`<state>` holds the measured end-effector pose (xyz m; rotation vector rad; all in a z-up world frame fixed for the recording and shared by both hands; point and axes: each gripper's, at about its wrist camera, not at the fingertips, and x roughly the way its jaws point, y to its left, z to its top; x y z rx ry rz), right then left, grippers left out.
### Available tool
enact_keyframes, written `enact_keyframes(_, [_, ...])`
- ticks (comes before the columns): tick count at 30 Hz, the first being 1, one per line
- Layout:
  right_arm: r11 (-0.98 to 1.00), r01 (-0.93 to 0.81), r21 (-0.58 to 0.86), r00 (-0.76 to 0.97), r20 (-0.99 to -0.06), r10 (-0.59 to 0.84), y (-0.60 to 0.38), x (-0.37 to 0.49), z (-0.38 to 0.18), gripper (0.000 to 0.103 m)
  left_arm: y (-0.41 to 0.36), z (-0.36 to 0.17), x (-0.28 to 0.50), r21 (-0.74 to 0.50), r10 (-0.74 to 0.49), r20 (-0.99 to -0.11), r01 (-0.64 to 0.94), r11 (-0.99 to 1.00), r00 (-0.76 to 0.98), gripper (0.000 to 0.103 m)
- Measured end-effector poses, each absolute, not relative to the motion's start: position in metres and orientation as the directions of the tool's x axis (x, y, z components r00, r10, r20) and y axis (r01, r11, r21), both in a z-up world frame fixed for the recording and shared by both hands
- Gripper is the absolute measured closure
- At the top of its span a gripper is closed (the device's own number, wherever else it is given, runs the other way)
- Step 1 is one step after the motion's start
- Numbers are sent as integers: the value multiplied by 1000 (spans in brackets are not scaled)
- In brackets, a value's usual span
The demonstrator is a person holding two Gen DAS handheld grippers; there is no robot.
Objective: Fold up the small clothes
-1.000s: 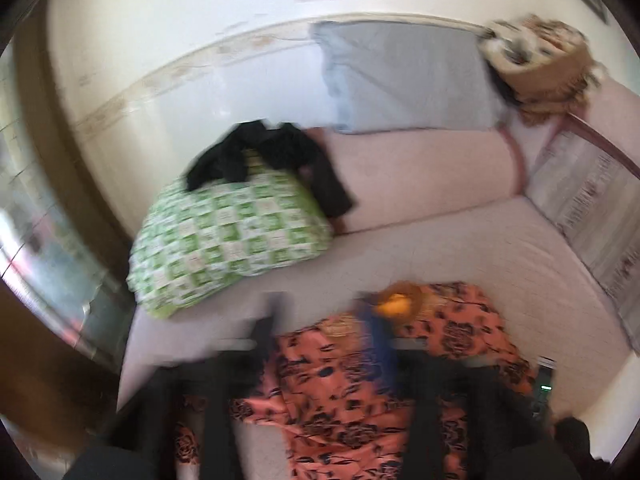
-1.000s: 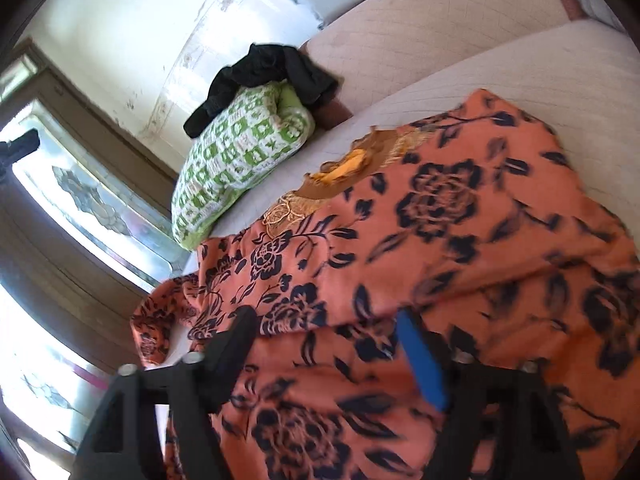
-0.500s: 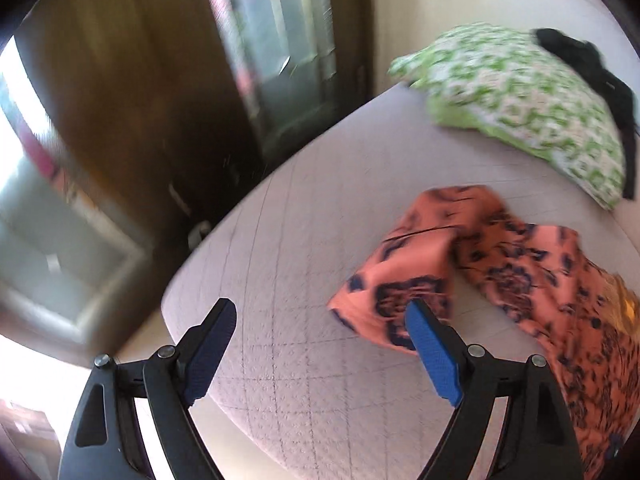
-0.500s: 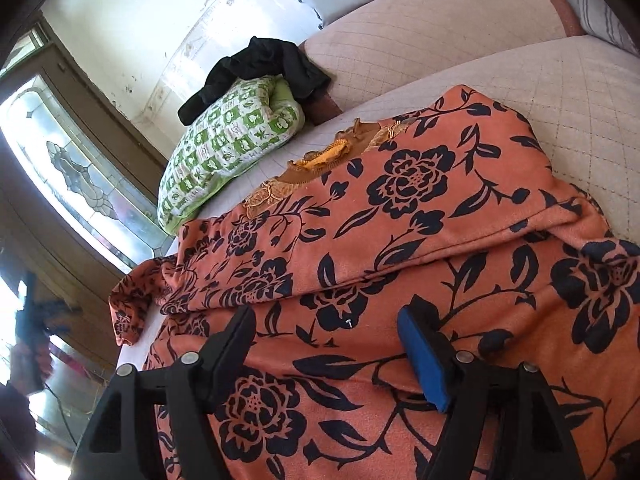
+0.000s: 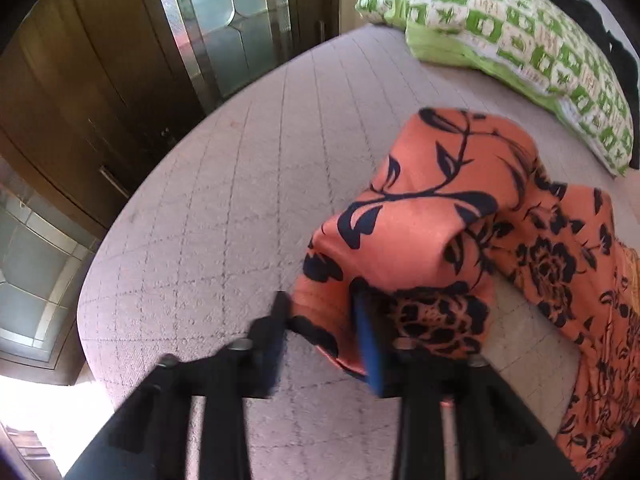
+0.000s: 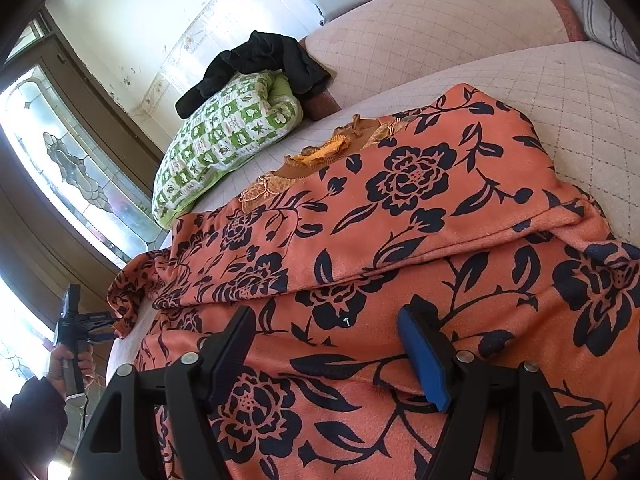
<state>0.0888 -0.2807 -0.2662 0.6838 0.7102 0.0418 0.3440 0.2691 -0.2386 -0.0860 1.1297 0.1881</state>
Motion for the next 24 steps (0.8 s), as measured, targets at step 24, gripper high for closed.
enact_keyframes(24, [726, 146, 672, 804, -509, 309, -292, 80, -270, 26, -105, 1, 236, -123, -509, -765, 686, 717, 395, 80])
